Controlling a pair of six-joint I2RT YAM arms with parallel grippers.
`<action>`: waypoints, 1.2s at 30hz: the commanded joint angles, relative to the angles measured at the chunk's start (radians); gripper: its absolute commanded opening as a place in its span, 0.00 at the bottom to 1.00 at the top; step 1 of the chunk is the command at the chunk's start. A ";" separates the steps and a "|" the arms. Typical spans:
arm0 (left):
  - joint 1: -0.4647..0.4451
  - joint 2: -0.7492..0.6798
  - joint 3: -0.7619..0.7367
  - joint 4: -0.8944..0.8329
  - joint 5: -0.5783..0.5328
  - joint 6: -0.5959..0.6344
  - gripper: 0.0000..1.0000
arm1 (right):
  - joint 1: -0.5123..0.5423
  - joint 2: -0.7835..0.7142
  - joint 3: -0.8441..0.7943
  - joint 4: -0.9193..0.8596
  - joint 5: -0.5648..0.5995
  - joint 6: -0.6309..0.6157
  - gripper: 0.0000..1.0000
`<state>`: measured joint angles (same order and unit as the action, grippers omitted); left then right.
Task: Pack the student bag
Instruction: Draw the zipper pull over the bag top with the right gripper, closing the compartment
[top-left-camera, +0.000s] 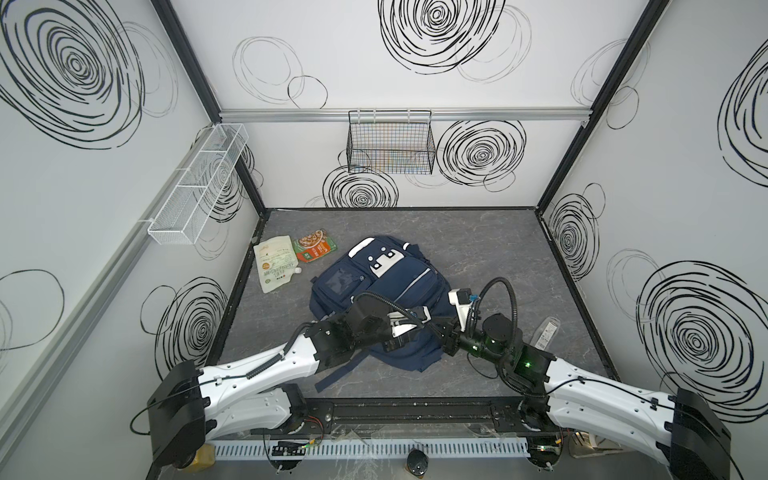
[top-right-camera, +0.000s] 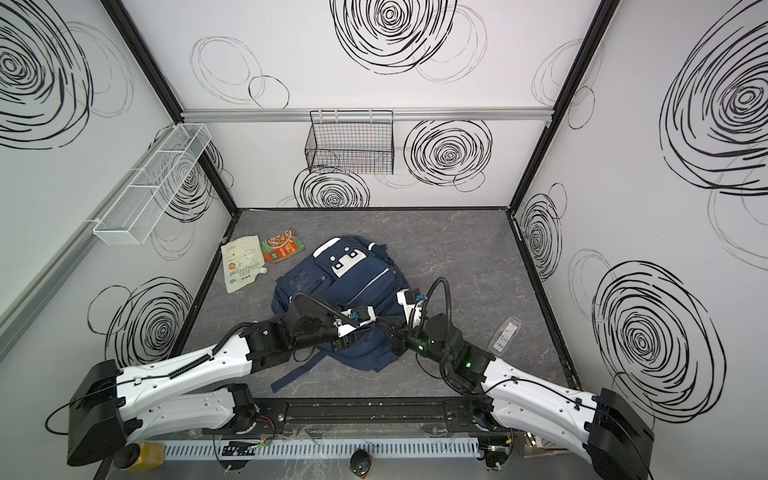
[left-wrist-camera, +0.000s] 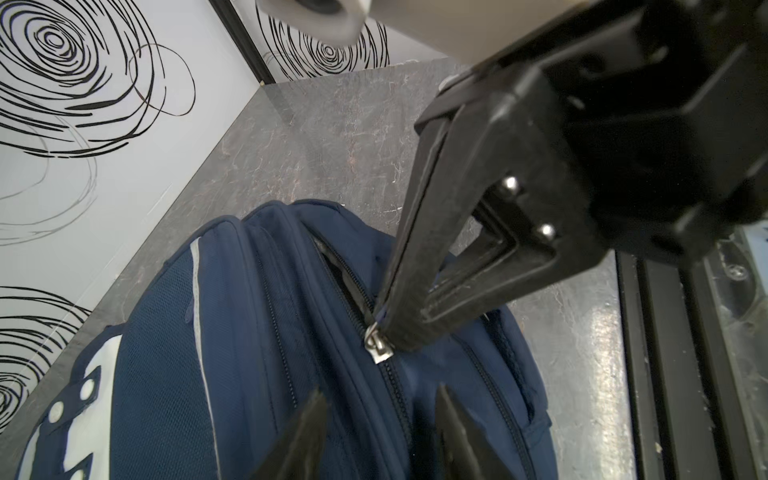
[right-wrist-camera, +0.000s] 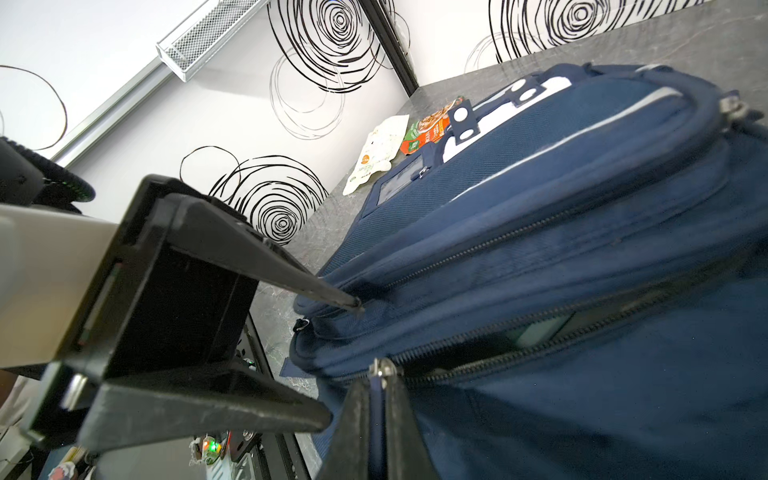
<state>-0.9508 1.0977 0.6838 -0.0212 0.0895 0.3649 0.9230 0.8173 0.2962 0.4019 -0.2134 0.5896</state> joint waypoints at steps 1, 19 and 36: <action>-0.003 -0.006 0.025 -0.027 -0.044 0.013 0.26 | 0.010 -0.035 0.037 0.092 0.010 -0.043 0.00; 0.067 -0.271 -0.064 -0.238 -0.135 0.101 0.00 | -0.189 -0.113 0.062 -0.193 0.208 -0.068 0.00; 0.108 -0.231 0.011 -0.122 0.036 -0.021 0.44 | 0.053 0.106 0.156 0.073 0.151 -0.102 0.00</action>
<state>-0.8135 0.8341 0.6601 -0.2211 0.0849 0.3733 0.9463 0.9123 0.4004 0.3210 -0.0887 0.4603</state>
